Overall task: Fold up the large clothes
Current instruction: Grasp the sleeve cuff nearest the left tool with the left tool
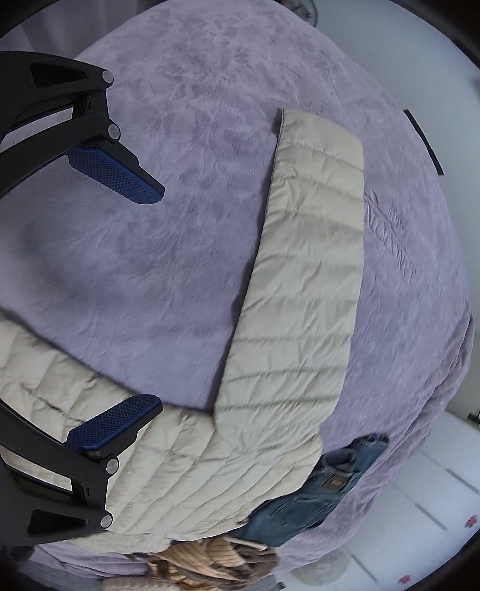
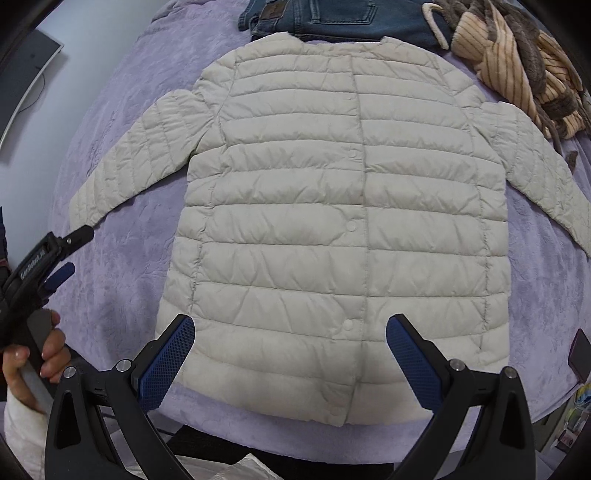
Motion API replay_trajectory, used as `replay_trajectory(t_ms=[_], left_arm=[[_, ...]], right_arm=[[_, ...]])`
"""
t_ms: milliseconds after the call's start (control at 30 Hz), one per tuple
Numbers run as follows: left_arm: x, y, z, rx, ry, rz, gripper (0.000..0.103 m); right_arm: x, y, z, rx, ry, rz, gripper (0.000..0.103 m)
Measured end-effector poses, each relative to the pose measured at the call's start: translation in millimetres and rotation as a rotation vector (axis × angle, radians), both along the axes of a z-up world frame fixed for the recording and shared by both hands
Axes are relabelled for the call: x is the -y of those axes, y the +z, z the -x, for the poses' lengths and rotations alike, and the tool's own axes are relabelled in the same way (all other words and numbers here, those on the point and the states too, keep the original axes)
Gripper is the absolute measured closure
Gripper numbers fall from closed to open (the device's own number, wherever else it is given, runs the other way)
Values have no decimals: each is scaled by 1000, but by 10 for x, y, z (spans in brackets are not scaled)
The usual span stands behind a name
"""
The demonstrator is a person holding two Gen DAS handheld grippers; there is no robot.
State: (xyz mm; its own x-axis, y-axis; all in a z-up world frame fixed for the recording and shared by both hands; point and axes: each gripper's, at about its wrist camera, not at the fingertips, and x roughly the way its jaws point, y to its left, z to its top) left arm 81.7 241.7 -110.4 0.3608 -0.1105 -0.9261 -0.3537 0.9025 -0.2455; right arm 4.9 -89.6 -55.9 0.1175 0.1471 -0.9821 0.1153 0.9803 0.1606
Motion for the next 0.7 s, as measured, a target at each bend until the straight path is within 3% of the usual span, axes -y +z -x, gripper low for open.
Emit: replay_trajectory(t_ms=[167, 367, 600, 633, 667, 700], left_arm=[[-548, -470, -244, 30, 115, 102, 0], [-925, -939, -520, 91, 216, 263, 0], [-1157, -950, -795, 180, 267, 204, 0], [-1194, -937, -817, 185, 283, 191, 6], [-1222, -934, -839, 180, 298, 171, 20], [-1247, -934, -856, 175, 300, 162, 28]], right_arm=[[-357, -126, -205, -22, 67, 6, 0], [-670, -227, -485, -23, 145, 30, 0], [-853, -349, -767, 1, 183, 43, 0], [-866, -363, -811, 8, 184, 45, 0], [-879, -378, -860, 14, 184, 46, 0], [-885, -392, -918, 22, 182, 47, 0]])
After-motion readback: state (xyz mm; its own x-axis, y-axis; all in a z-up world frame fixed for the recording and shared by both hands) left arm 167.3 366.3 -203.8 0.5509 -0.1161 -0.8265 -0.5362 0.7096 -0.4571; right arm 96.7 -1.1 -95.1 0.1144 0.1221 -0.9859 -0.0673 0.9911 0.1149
